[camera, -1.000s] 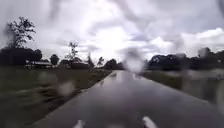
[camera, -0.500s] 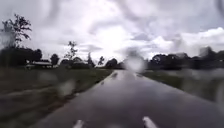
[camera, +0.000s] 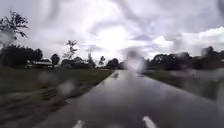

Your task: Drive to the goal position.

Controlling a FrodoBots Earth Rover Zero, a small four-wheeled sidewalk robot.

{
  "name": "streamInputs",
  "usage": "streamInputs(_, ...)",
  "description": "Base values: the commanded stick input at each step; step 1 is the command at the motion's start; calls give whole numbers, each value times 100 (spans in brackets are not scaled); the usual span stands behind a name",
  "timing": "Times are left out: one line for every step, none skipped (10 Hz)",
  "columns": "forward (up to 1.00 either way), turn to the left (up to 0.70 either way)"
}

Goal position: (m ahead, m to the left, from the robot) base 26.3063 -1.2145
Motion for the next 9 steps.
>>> streamInputs(85,0)
streamInputs(85,0)
streamInputs(85,0)
streamInputs(85,0)
streamInputs(85,0)
streamInputs(85,0)
streamInputs(85,0)
streamInputs(85,0)
streamInputs(85,0)
